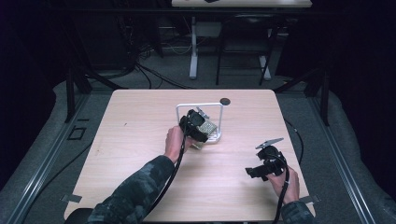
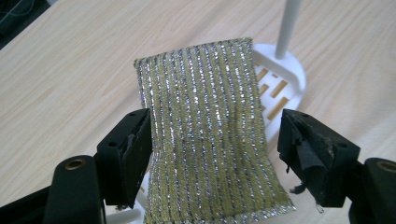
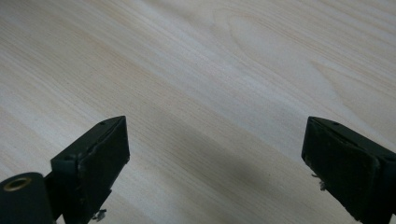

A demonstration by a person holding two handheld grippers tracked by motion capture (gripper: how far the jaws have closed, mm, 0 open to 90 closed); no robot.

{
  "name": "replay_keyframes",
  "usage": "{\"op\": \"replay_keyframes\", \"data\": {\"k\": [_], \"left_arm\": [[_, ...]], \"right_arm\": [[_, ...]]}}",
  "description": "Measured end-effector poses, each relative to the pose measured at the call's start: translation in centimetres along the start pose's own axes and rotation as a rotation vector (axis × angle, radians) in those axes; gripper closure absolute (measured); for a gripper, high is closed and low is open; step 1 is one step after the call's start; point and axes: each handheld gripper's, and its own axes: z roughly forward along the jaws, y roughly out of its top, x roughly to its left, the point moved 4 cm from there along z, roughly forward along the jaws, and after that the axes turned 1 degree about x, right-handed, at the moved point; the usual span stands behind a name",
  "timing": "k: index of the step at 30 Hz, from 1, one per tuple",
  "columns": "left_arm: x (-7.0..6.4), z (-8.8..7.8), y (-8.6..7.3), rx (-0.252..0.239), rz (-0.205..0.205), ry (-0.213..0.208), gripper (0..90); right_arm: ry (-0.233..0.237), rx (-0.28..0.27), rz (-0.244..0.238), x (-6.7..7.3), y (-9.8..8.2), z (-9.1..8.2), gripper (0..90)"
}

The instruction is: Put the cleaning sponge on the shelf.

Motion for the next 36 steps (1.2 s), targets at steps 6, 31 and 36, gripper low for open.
{"op": "replay_keyframes", "data": {"k": [6,31,36], "left_arm": [[-0.5,-1.6,-0.2,0.011,0.035,-0.028,21.5],[0.2,-8.1,-4.6,0.010,0.047,-0.050,8.9],[0.4,-8.7,-6.0,0.021,0.039,-0.036,4.7]], "right_arm": [[-0.005,0.001,-0.002,0.0,0.0,0.1,7.1],[-0.003,0.010,-0.008,0.1,0.0,0.3,7.1],[-0.003,0.014,-0.004,0.1,-0.1,0.2,7.1]]}}
